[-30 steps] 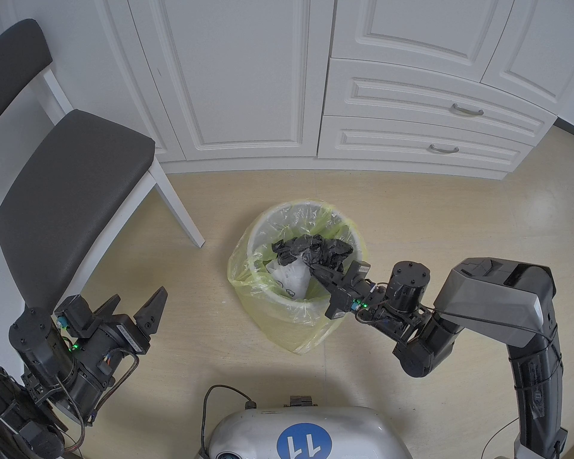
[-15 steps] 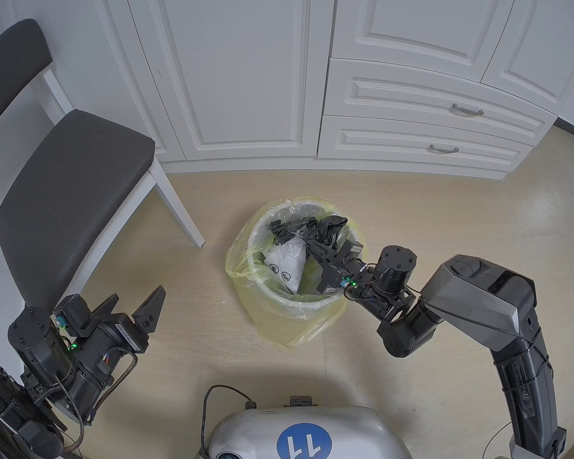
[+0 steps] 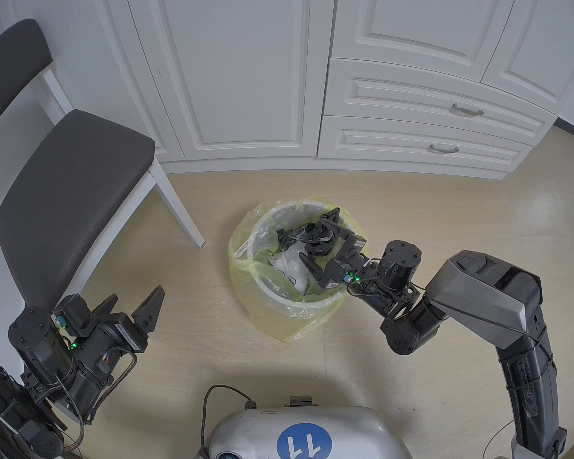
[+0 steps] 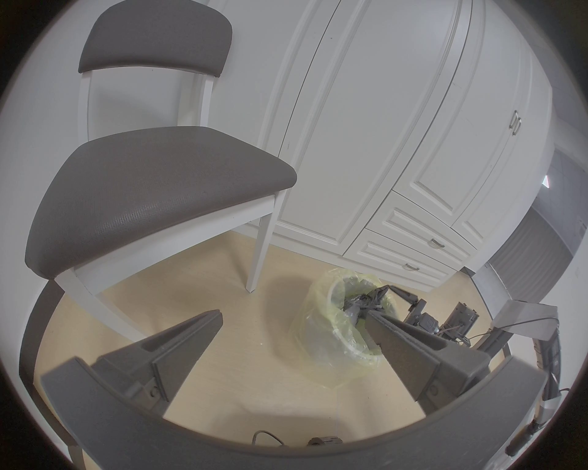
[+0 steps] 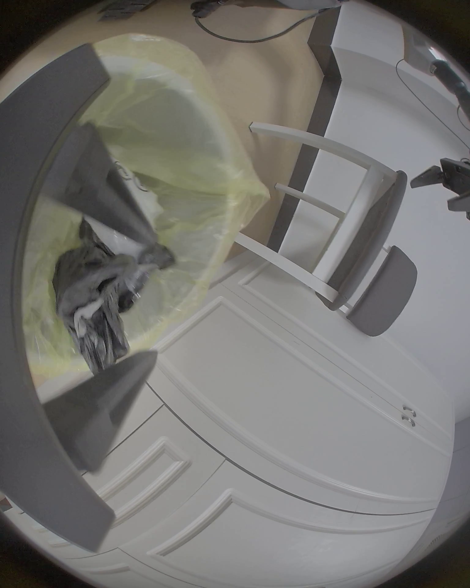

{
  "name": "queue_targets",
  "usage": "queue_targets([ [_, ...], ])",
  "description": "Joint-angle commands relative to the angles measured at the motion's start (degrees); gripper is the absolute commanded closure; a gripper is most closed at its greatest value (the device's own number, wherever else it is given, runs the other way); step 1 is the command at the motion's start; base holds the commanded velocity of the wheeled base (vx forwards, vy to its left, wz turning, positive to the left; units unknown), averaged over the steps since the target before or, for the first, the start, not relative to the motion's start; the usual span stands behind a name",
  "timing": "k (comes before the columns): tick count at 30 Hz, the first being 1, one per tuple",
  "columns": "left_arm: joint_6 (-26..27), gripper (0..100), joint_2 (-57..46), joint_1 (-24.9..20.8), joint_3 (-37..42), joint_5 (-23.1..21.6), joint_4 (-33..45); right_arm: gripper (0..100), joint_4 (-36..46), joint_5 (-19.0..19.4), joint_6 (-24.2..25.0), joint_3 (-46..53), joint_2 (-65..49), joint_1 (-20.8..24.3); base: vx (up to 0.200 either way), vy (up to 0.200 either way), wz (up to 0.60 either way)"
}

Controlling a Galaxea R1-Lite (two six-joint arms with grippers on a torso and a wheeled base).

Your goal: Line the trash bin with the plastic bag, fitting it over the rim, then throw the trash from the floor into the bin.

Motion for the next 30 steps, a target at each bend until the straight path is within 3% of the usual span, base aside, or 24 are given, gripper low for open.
queue_targets([
  [1, 0.0, 0, -0.1, 0.0, 1.0, 0.0, -0.1, 0, -0.4, 0.3, 0.3, -0.1, -1.4, 0.4, 0.000, 0.000, 0.00],
  [8, 0.0, 0, -0.2, 0.1, 1.0, 0.0, 0.0, 0, -3.3, -0.2, 6.7, 0.4, -4.5, 1.0, 0.000, 0.000, 0.00],
  [13, 0.0, 0, 0.2, 0.1, 1.0, 0.0, 0.0, 0, -4.8, -0.3, 11.6, 6.0, -9.1, -0.2, 0.000, 0.000, 0.00],
  [18, -0.1, 0, 0.3, 0.1, 1.0, 0.1, 0.0, 0, -4.9, -0.8, 14.5, 10.0, -11.4, -3.1, 0.000, 0.000, 0.00],
  [21, -0.1, 0, 0.3, 0.0, 1.0, 0.1, 0.0, 0, -3.1, -0.5, 16.3, 8.8, -12.9, -9.0, 0.000, 0.000, 0.00],
  [23, -0.1, 0, 0.3, 0.0, 1.0, 0.1, 0.0, 0, -3.1, -0.5, 16.3, 8.8, -12.9, -9.0, 0.000, 0.000, 0.00],
  [24, -0.1, 0, -0.1, -0.1, 1.0, 0.2, 0.0, 0, 5.9, 5.9, 35.2, 7.6, -17.1, -13.7, 0.000, 0.000, 0.00],
  [25, -0.1, 0, -0.3, -0.1, 1.0, 0.2, 0.0, 0, 8.2, 8.0, 40.6, 6.9, -18.2, -14.8, 0.000, 0.000, 0.00],
  [27, -0.1, 0, -0.3, -0.1, 1.0, 0.2, 0.0, 0, 8.2, 8.0, 40.6, 6.9, -18.2, -14.8, 0.000, 0.000, 0.00],
  [28, -0.1, 0, -1.2, 0.0, 1.0, 1.1, 0.0, 0, 17.0, 13.2, 56.2, 3.2, -20.4, -18.4, 0.000, 0.000, 0.00],
  [30, -0.1, 0, -1.5, -0.1, 1.0, 1.5, 0.0, 0, 19.5, 14.5, 59.0, 2.0, -20.4, -19.6, 0.000, 0.000, 0.00],
])
